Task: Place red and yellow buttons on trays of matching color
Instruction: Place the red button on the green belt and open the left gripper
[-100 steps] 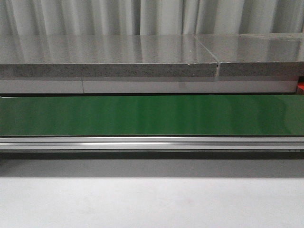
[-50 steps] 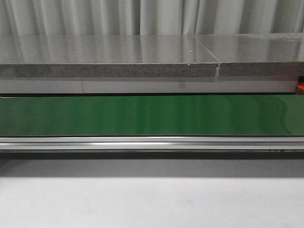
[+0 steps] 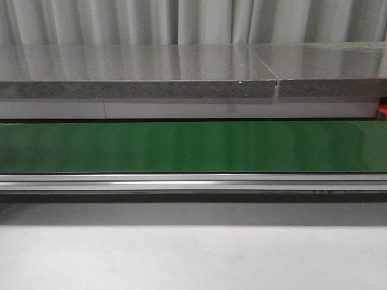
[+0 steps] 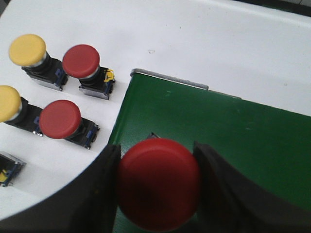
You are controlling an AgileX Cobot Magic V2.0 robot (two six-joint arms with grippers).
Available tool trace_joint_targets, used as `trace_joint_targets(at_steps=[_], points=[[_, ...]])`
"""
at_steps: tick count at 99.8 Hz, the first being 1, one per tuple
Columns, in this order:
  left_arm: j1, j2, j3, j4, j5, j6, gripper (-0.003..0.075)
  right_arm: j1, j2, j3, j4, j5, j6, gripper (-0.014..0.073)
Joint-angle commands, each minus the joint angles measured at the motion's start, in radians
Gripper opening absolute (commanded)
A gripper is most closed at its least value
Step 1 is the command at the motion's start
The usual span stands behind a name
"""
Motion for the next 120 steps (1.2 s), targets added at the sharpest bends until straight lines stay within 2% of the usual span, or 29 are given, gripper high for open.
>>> trace_joint_targets(at_steps=[1, 28, 39, 51, 66, 73, 120], points=[[-0.008, 0.0, -0.035, -0.012, -0.033, 0.001, 0.0042, 0.001, 0.0, -0.026, 0.011, -0.065, -0.007, -0.0069], [-0.008, 0.066, -0.035, -0.015, -0.015, 0.001, 0.0045, 0.001, 0.0, -0.026, 0.011, -0.065, -0.007, -0.0069], [-0.008, 0.066, -0.035, -0.015, -0.015, 0.003, 0.0086, 0.001, 0.0, -0.026, 0.011, -0.064, -0.007, -0.0069], [-0.008, 0.066, -0.035, -0.022, -0.017, 0.036, 0.0244, 0.001, 0.0, -0.026, 0.011, -0.064, -0.007, -0.0069], [-0.008, 0.066, -0.035, -0.05, -0.033, 0.095, 0.0521, 0.001, 0.0, -0.026, 0.011, -0.064, -0.007, -0.0069], [-0.008, 0.066, -0.035, -0.06, -0.046, 0.104, 0.058, 0.001, 0.0, -0.026, 0.011, -0.064, -0.007, -0.0069], [-0.008, 0.063, -0.144, -0.089, -0.058, 0.106, 0.0571, 0.001, 0.0, -0.026, 0.011, -0.064, -0.007, -0.0069]])
